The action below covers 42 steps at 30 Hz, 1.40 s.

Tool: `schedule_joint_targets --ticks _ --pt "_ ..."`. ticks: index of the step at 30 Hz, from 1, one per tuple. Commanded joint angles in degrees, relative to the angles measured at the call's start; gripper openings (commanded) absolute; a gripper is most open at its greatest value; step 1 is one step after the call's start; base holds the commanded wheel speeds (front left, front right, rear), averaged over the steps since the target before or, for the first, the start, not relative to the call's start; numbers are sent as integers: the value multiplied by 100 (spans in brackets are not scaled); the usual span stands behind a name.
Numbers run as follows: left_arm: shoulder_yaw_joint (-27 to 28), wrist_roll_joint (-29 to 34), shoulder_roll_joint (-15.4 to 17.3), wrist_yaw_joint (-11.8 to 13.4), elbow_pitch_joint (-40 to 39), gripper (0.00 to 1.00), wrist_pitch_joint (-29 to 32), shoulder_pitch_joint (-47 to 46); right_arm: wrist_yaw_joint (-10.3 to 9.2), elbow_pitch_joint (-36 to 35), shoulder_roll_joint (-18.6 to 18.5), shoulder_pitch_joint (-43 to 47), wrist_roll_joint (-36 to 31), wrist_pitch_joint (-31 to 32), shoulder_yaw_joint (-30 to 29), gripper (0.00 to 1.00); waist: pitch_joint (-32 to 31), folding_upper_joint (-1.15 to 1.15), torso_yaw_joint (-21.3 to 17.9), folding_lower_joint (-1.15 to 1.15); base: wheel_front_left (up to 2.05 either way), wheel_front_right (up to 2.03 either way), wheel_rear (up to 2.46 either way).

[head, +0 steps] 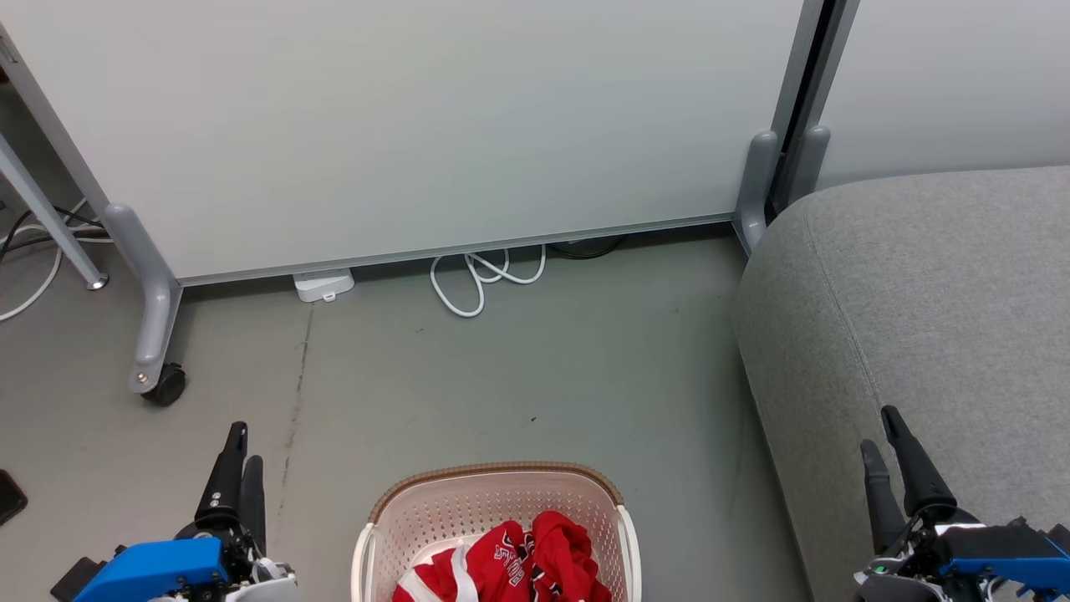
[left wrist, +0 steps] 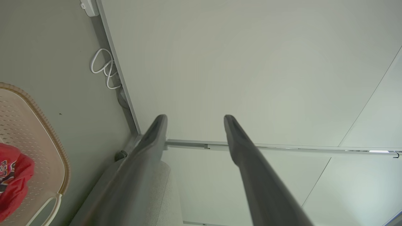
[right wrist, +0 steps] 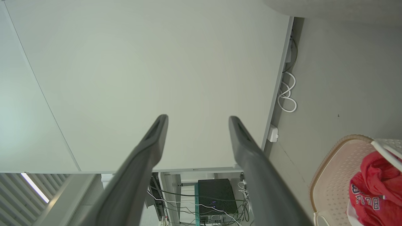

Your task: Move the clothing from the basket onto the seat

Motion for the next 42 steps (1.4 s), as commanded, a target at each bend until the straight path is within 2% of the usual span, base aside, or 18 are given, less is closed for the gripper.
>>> schedule_joint_targets --ticks 1,7,16,17,20,42 --pt "-61 37 34 -4 -130 100 -75 -152 8 -126 -17 -115 -36 -78 33 100 1 0 1 -1 0 0 0" --pt "-155 343 37 12 -157 100 -245 -176 9 -166 -22 -123 -550 -249 42 100 7 0 6 -1 0 0 0" --pt "-430 1753 94 119 -214 100 -479 -218 11 -208 -29 -164 -2064 -483 50 100 29 0 21 -1 0 0 0" --pt "-430 1753 94 119 -214 100 -479 -218 11 -208 -29 -164 -2064 -483 50 100 29 0 21 -1 0 0 0" --pt "-551 2369 133 166 -275 100 -577 -233 11 -306 -32 -146 -2709 -580 64 100 41 0 34 -1 0 0 0" --pt "-1028 4535 288 306 -291 100 -1024 -266 15 -281 -48 -144 -4917 -1028 127 100 75 0 101 -1 0 0 0"
